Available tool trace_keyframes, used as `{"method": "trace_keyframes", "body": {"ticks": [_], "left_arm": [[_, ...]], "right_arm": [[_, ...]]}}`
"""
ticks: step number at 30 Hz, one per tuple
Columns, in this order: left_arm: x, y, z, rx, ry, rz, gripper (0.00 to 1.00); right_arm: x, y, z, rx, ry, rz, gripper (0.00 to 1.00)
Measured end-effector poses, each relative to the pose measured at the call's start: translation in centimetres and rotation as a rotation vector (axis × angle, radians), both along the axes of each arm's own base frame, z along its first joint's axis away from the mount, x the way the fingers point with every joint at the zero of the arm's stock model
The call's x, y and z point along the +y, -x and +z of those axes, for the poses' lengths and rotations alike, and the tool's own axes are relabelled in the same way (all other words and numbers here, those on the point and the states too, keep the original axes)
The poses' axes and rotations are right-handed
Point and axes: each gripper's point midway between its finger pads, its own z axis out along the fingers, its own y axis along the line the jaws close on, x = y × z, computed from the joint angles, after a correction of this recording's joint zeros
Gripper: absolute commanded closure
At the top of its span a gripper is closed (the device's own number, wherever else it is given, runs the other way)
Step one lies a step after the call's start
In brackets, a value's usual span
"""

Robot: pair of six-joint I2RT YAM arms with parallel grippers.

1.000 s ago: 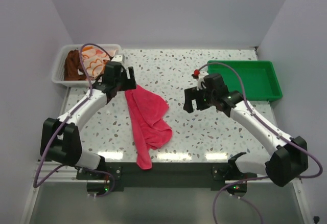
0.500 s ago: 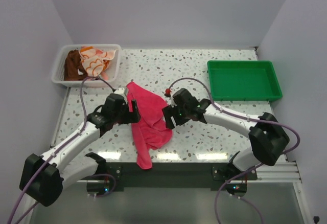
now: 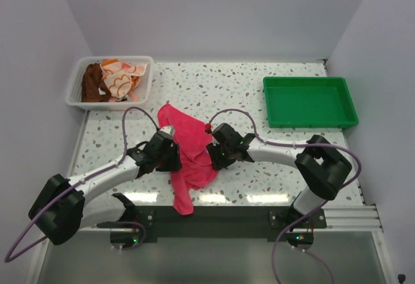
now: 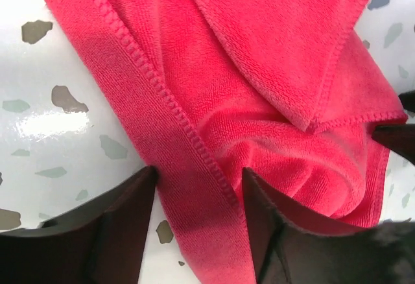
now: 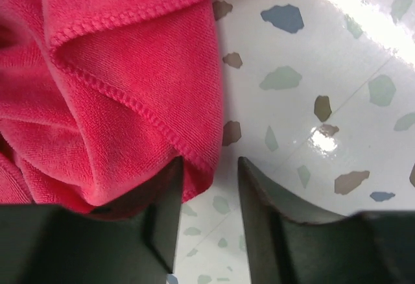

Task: Fold and stack the towels
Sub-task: Flatten out the crumpled towel

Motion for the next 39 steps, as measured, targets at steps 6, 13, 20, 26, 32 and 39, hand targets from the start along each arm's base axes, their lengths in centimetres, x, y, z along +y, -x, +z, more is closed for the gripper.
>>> {"method": "trace_keyframes", "body": {"ticks": [6,13,20,26,32,39], "left_arm": [[0.4,0.0,-0.5,0.004,-0.016,0.028,0.95],[0.8,0.4,-0.4,0.028,-0.038,0.027,1.0],[0.1,2.8,-0.3,0.128,0.009,-0.032,1.0],[0.2,5.1,1.2,0.161,0.064,-0.074,0.55],[-0.4,4.3,4.5,0.119,0.082,-0.09,0.33],[-4.3,-2.8,9.3,-0.042,0.091,-0.131,0.46]], "right_arm": [[-0.3,-0.3,-0.4,-0.017,0.014,-0.014,1.0],[-5.3,0.0,2.9,-0.093,0.155,-0.102,1.0],[-10.3,4.6,5.2,-0.025,0.163,-0.233,0.8],[-13.1,7.4,5.4,0.029,0.186,-0.28,0.42],[-12.4,3.4,7.7,-0.044,0.17,-0.31,0.46],[-10.9,-4.1,5.0,-0.057,0.126,-0.371,0.48]]}}
